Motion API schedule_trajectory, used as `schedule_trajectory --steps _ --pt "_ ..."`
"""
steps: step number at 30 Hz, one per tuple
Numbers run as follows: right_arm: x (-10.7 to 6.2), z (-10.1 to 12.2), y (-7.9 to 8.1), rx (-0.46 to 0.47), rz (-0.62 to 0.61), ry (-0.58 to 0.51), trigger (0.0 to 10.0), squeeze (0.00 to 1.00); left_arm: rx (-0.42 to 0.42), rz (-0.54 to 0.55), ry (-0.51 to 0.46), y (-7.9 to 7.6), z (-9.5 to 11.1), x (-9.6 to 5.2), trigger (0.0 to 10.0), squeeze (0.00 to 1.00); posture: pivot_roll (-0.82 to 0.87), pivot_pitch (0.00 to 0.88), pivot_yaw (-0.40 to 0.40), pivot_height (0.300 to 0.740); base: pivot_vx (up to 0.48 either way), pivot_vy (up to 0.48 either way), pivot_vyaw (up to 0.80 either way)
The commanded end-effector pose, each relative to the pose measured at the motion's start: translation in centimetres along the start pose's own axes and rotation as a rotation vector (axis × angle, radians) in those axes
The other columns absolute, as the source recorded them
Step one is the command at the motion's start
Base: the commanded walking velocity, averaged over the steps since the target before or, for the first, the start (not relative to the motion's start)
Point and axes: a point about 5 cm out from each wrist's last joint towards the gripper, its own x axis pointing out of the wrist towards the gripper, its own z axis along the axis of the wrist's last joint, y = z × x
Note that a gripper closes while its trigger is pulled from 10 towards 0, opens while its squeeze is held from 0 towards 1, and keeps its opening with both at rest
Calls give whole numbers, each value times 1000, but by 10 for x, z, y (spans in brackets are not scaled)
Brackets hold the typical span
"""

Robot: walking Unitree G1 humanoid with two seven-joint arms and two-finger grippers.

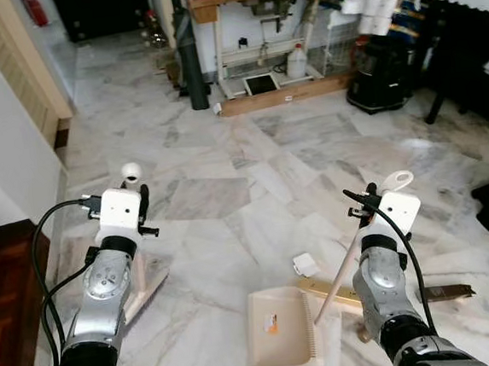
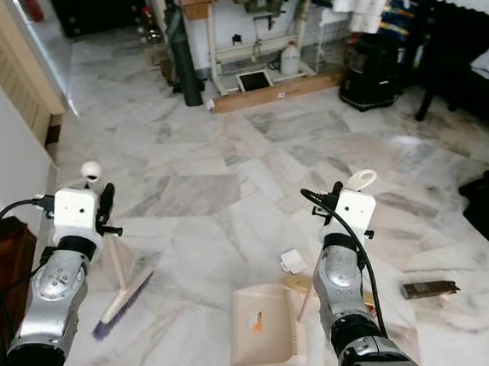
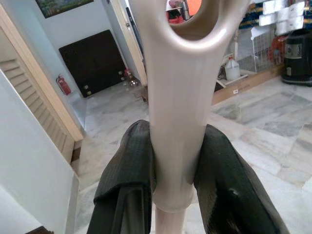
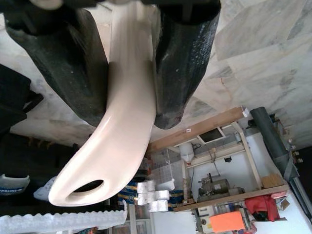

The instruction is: Sweep floor

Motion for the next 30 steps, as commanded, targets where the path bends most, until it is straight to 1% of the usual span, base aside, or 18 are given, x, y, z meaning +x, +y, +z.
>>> schedule_trajectory --steps 1,6,11,18,22,30 --pt "4 7 1 5 7 -40 10000 0 18 -3 -42 1 8 6 10000 0 155 0 23 740 0 -398 0" --pt "2 6 -2 2 13 -47 10000 0 11 -7 -33 -4 4 2 10000 0 155 0 2 740 0 -396 0" --pt "4 6 -4 -10 26 -43 10000 0 5 9 -28 -4 2 -1 10000 0 157 0 -16 740 0 -397 0" --pt "9 14 -4 -14 33 -64 10000 0 3 25 -27 -3 2 -1 10000 0 146 0 -29 740 0 -396 0" --pt "11 16 -8 -17 31 -75 10000 0 0 37 -22 -2 0 -2 10000 0 133 0 -38 740 0 -398 0" --pt "13 19 -17 -32 20 -95 10000 0 -9 42 -10 -7 -3 -3 10000 0 108 0 -46 740 0 -395 0"
